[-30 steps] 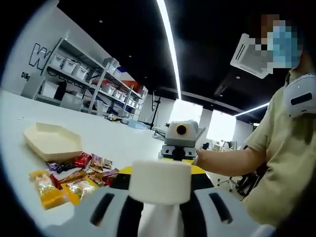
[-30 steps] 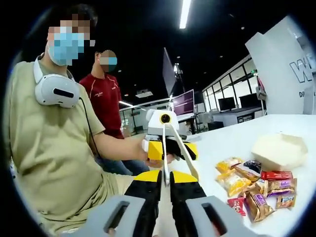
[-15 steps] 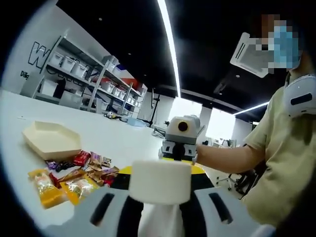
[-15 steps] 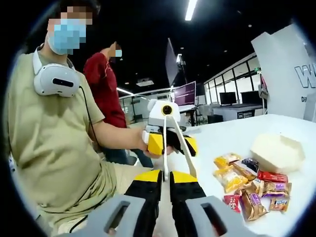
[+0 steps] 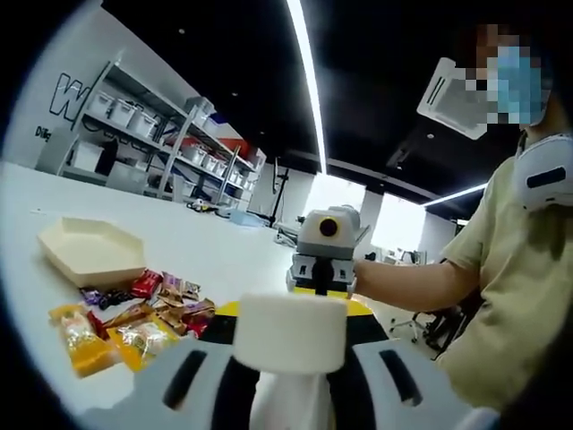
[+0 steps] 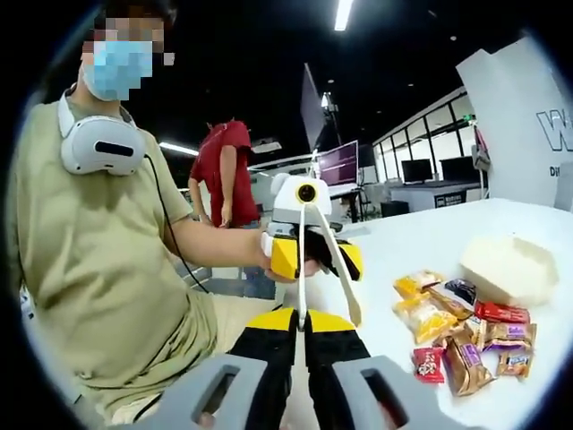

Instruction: Place the target food into the container with the food tongs after gripping and lifting it, then release it inside without dropping or visibly crushing the food.

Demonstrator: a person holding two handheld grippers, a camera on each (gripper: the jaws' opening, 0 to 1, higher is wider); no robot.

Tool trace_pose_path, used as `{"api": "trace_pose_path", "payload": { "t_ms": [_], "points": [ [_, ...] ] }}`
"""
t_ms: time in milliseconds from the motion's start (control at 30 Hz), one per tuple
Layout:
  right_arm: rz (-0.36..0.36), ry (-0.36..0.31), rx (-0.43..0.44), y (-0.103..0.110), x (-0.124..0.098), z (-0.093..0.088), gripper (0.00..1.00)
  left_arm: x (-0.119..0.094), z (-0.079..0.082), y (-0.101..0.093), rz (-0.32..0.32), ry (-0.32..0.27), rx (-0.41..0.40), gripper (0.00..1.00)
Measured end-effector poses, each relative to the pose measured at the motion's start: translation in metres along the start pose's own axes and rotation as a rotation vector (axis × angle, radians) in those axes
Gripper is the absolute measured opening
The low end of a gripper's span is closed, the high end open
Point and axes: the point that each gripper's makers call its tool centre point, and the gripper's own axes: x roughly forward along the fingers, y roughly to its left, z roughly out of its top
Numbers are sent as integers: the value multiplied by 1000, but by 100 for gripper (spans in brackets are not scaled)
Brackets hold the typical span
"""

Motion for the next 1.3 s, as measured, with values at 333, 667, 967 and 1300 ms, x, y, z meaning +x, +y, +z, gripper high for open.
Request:
{"api": "trace_pose_path", "payload": {
  "t_ms": [333, 667, 967, 1300],
  "points": [
    [8, 8, -26, -1, 2, 0, 0, 0, 0, -1, -4, 11, -11, 25],
    [23, -67, 29, 1, 4, 5, 0, -2, 5, 1, 15, -22, 25, 28],
    [38, -116, 43, 4, 8, 11, 0, 1, 4, -3, -3, -22, 28, 33],
    [53, -123, 46, 7, 11, 12, 0, 3, 1, -5, -18, -9, 26, 33]
  ]
}}
